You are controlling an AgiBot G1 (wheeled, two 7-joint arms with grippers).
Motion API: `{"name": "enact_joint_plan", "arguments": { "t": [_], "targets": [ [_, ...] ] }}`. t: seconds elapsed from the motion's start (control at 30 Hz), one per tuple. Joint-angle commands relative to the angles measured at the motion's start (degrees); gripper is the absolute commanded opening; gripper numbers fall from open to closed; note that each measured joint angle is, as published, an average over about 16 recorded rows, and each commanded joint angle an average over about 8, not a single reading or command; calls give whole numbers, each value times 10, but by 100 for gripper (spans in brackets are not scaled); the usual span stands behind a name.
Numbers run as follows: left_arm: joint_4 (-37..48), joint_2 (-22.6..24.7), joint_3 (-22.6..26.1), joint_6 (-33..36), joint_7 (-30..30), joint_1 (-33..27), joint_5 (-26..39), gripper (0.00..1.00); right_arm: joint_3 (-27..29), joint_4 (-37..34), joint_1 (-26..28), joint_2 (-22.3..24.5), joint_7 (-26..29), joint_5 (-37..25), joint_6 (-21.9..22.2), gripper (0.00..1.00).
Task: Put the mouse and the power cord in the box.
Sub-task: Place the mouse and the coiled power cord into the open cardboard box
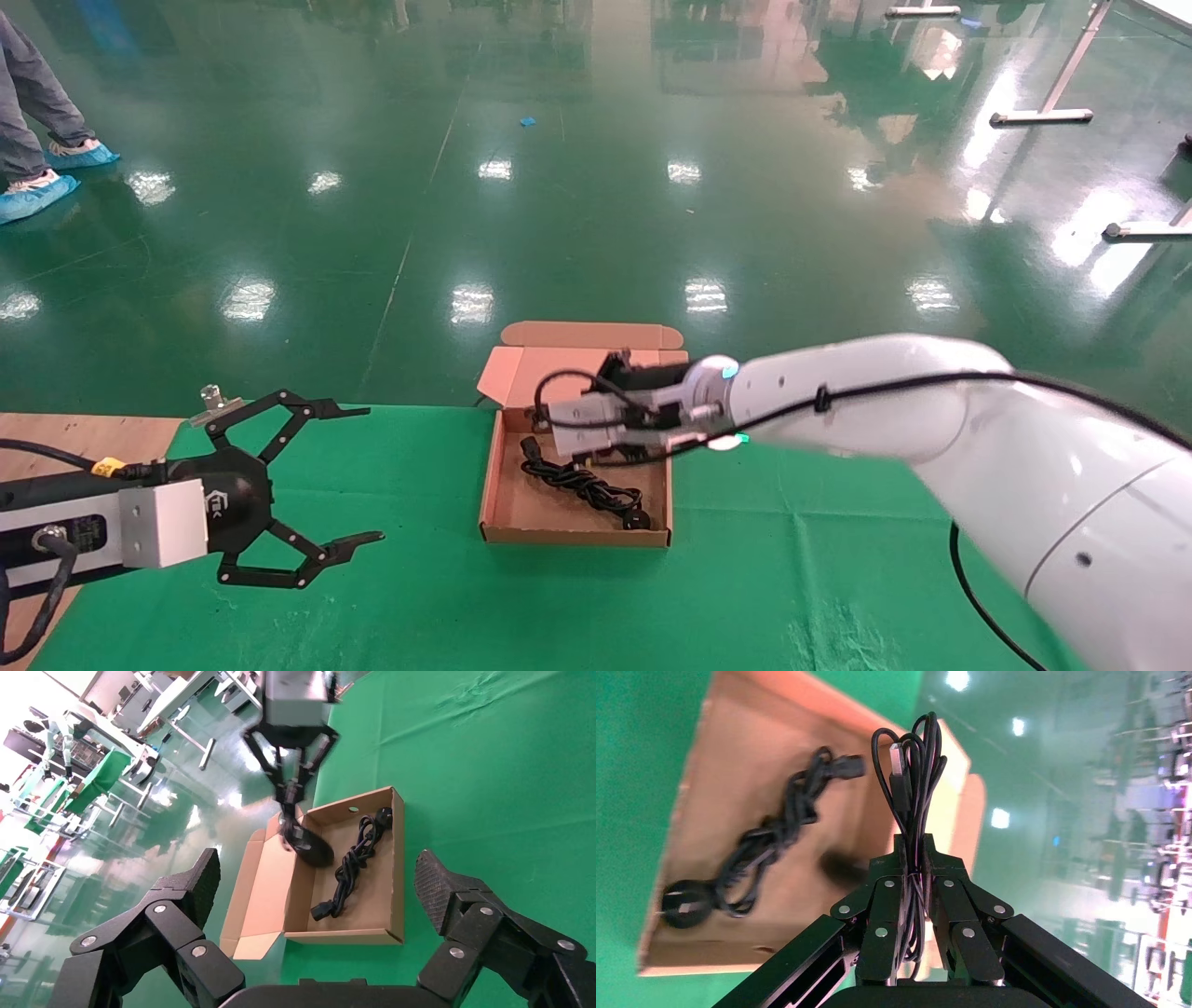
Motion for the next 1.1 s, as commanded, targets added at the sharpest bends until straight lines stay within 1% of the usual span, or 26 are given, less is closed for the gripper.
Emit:
{"name": "enact_joint_plan", "arguments": {
  "t": [0.03,0.23,0.27,0.47,0.5,0.53,1.1],
  "targets": [
    [11,3,1,6,5,-4,2,100,-19,0,-8,0,6,7,15,0],
    [31,9,4,14,13,-12,4,100,-55,-2,-20,1,17,27,34,1],
    [33,10,5,15,14,-13,5,100,-60,-2,-21,1,18,31,37,7],
    [44,12,6,20,18,-17,4,100,-75,-2,-26,1,25,49,55,82],
    [45,12,6,20,18,-17,4,100,-77,-1,-27,1,26,51,57,93],
    [45,12,6,21,18,-17,4,100,-78,-1,-27,1,26,52,58,100],
    [42,12,6,19,18,-17,5,100,-73,-1,-26,2,25,47,52,100]
  ]
}}
